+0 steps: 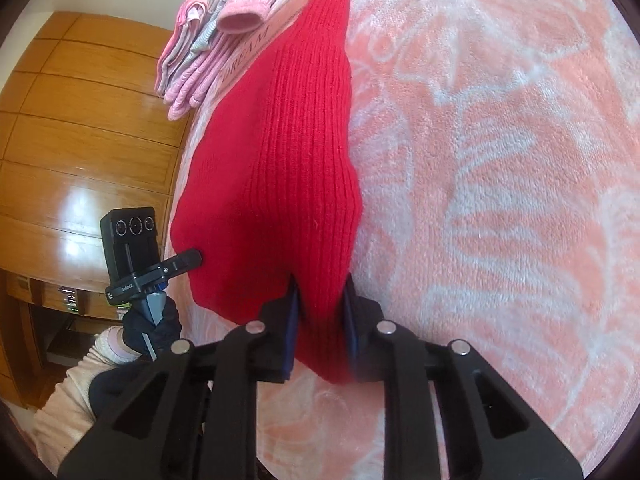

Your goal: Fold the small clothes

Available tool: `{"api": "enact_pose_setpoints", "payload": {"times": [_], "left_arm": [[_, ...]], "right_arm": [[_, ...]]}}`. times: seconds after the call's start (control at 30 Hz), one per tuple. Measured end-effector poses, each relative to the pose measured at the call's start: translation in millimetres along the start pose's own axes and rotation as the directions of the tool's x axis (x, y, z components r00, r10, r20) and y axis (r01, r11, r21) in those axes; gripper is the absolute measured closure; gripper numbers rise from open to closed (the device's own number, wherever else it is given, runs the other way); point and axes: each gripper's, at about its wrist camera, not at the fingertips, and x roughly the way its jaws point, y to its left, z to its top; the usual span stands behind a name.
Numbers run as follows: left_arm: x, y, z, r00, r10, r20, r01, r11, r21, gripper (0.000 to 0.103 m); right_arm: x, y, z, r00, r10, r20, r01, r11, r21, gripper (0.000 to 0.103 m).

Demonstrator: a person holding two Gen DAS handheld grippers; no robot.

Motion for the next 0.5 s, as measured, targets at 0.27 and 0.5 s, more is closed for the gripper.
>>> {"api": "enact_pose_setpoints", "payload": {"times": [0.27,0.5], "left_arm": [[-0.8,-7.7,13.3,1.0,0.013,0.005,-0.013,0.999,0.034,0.041],[-42.2,-12.1,4.4,0.995,0.094,0.021,-0.094,0.996,-0.011,0.04]], "right_arm": [[4.1,8.1,1.1,0.999,-0.033,0.026,0.033,0.999,0.014,0.077],[-35.1,52.8,-1.9,0.967,-0.224,0.126,0.231,0.972,-0.046,0.048]]}}
